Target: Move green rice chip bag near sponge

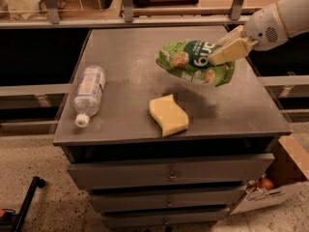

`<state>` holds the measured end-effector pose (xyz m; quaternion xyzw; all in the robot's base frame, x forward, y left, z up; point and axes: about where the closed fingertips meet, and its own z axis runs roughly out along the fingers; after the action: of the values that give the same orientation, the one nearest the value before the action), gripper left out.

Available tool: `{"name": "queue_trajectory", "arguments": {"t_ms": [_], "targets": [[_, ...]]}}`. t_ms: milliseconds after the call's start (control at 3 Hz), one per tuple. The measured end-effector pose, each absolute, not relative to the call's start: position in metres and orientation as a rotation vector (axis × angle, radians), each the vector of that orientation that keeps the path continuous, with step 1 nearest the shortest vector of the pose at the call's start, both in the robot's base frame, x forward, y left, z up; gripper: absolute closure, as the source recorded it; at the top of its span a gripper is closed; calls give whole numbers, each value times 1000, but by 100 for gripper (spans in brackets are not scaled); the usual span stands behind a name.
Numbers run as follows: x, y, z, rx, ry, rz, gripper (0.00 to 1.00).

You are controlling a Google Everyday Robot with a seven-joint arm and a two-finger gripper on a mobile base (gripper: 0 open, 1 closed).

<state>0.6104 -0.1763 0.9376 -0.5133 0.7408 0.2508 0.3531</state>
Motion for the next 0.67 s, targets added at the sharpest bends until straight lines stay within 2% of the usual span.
{"name": "queue_trajectory", "arguments": {"t_ms": [667], "targets": [[596, -164, 932, -1358, 1897, 715, 100]]}}
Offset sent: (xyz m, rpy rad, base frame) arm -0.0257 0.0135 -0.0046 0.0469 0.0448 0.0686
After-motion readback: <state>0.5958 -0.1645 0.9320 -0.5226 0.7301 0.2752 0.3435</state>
